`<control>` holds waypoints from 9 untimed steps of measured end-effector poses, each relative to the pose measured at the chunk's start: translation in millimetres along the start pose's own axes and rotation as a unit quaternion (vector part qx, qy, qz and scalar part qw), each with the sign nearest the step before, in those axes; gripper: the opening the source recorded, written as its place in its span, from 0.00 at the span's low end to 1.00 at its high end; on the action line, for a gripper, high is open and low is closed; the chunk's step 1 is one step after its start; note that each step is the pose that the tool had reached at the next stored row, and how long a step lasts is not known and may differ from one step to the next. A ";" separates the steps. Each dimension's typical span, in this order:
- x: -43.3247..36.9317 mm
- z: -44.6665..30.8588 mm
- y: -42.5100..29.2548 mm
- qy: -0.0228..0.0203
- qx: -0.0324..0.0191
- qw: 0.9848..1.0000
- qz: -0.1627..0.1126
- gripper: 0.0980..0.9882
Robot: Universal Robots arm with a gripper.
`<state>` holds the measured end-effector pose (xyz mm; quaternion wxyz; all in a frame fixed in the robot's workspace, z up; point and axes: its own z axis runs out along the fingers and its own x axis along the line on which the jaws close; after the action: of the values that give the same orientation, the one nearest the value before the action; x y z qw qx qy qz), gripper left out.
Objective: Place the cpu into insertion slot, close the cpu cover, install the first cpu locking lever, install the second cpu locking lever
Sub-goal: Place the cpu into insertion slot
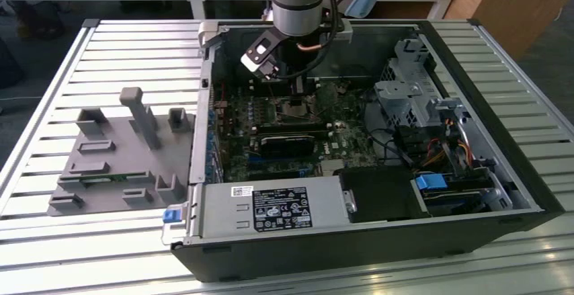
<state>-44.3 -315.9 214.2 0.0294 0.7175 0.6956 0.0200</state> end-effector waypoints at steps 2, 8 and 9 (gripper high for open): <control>0.0 -0.4 0.0 0.000 0.000 1.000 0.000 0.01; -0.1 -2.3 0.2 0.000 0.000 1.000 0.000 0.01; 0.0 -2.6 0.2 0.000 0.000 1.000 0.000 0.01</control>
<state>-44.3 -315.9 216.8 0.0293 0.7175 0.6956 0.0199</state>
